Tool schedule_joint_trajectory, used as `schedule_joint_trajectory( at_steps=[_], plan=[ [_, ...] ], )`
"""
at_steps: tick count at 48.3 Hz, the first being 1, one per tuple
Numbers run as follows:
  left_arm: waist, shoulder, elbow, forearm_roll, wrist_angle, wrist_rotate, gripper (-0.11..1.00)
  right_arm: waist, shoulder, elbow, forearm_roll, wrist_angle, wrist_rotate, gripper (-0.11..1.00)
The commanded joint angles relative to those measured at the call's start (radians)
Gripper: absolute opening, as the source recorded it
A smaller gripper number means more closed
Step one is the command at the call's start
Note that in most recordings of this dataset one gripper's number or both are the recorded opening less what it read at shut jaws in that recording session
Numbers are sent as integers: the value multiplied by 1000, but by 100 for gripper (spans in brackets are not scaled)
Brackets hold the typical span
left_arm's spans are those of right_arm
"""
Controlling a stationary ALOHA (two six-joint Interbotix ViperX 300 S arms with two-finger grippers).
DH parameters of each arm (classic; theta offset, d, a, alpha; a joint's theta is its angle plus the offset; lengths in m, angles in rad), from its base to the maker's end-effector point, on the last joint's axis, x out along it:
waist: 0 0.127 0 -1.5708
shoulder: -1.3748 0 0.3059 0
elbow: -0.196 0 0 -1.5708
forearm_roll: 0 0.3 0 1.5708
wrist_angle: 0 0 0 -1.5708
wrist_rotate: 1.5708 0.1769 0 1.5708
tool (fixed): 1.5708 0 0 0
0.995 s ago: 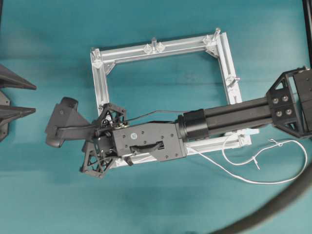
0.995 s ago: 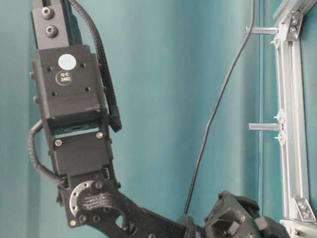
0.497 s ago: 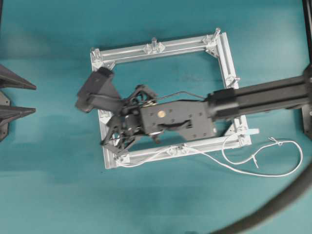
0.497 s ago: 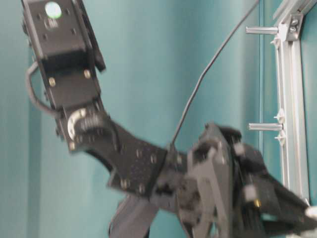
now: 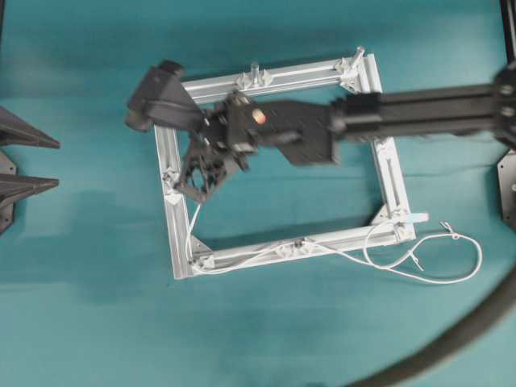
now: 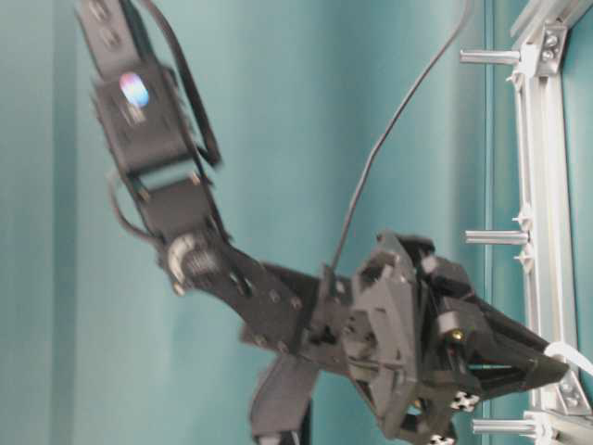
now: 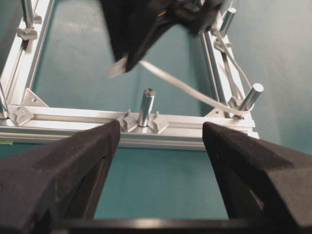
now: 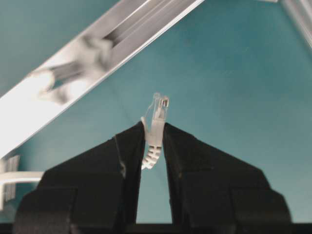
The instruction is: Move the cable alternately left and right between 8 pins so it hooks onto each one.
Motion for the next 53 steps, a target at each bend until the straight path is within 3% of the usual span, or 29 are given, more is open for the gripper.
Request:
schedule_joint_trajectory(
  at_steps=[1,11,20,39,46,53],
  plan=[
    [-3,9,-11,2,-5,-9,78,-18,14,-117,17,34,-61,14],
    [-3,8,-11,2,-5,-9,78,-54,106,-278,41,83,-155,14],
    [-2,8,-11,2,-5,-9,78,-55,173,-374,81,120,-307,14],
    [-3,9,-11,2,-5,-8,78,-67,247,-503,81,95,-433,14],
    [-3,8,-11,2,-5,-9,78,-77,267,-531,49,35,-434,14],
    [-2,9,-11,2,-5,-9,78,-87,270,-534,-51,-26,-423,14]
  ],
)
